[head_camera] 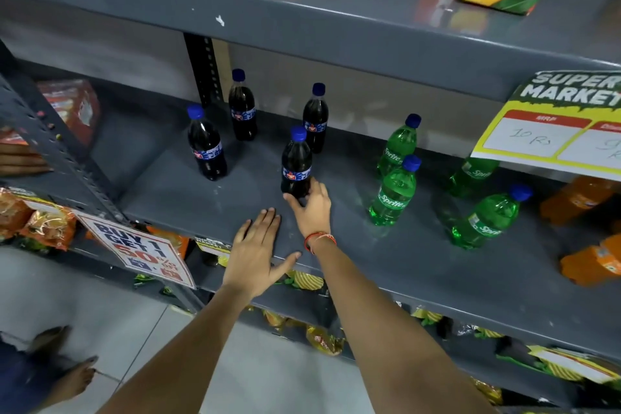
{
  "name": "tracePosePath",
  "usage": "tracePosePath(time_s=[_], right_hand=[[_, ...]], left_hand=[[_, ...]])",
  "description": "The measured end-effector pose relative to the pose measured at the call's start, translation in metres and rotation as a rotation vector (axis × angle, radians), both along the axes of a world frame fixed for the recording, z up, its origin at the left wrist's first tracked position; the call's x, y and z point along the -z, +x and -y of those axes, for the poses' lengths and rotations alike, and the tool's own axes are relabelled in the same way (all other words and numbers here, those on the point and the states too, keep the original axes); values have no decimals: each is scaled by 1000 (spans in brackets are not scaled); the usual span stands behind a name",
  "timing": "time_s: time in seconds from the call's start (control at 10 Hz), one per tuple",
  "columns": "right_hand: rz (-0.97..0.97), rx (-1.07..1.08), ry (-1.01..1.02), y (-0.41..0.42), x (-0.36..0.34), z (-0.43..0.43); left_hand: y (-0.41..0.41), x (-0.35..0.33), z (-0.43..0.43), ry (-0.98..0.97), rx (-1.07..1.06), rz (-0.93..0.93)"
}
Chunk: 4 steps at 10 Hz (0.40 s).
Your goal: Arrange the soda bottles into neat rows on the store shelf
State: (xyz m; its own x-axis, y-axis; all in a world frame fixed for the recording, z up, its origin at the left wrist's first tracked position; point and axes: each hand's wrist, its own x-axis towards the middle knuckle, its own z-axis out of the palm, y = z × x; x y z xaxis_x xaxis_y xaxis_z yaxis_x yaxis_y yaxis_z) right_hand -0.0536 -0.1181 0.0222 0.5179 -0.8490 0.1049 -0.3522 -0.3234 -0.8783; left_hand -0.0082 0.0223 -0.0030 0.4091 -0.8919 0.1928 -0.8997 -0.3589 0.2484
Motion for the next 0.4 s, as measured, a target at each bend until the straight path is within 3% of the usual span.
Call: tracePosePath(time_s=[0.2,0.4], right_hand=[[-12,-6,25,-2,-6,-3],[23,9,-26,-24,-8,-2]], left_hand=[[1,-4,0,10,12,-29],[25,-20,1,-36,-10,-259]])
